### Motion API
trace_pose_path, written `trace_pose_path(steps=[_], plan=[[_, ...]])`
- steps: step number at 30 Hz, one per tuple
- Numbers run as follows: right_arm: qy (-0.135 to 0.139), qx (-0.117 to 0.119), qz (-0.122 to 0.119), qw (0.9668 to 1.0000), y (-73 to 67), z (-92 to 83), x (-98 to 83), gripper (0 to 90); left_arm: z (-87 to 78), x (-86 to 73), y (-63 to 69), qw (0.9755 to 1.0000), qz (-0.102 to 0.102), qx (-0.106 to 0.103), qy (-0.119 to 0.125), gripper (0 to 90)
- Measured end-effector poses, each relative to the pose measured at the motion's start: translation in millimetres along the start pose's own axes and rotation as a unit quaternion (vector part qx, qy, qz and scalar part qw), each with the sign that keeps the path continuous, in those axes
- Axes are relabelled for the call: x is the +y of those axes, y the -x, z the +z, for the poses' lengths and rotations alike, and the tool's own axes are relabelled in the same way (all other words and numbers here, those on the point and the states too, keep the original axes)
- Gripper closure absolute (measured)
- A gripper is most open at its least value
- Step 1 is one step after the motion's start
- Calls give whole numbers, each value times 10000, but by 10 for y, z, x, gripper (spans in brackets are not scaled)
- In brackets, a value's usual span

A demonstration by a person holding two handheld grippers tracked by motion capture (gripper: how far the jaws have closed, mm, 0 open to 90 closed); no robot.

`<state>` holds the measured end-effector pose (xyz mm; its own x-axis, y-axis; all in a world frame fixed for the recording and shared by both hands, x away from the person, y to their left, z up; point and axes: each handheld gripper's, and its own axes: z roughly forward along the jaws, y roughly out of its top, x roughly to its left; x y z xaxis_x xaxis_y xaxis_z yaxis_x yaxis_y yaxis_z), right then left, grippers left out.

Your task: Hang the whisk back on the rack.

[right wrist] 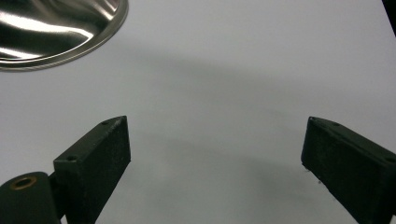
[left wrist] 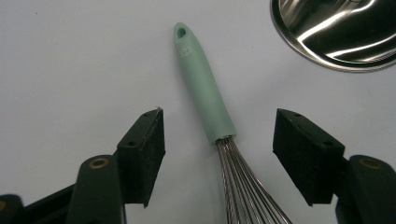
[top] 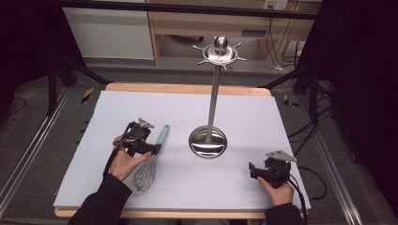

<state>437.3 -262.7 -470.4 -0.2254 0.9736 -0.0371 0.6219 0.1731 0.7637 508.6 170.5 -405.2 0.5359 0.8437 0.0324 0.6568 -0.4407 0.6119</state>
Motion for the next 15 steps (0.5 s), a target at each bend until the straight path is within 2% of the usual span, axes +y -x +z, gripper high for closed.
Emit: trace_pose_path(steps=[4, 8, 15], plan=[[-1, 20, 3, 10000, 5, 0, 2, 87, 31, 53, -6, 9999, -14, -28, -102, 376], [-11, 38, 14, 10000, 6, 3, 2, 86, 98, 96, 1, 9997, -109, -81, -189, 396], [-9, 53, 24, 10000, 10, 2, 4, 86, 219, 116, 3, 9991, -187, -50, -374, 443]])
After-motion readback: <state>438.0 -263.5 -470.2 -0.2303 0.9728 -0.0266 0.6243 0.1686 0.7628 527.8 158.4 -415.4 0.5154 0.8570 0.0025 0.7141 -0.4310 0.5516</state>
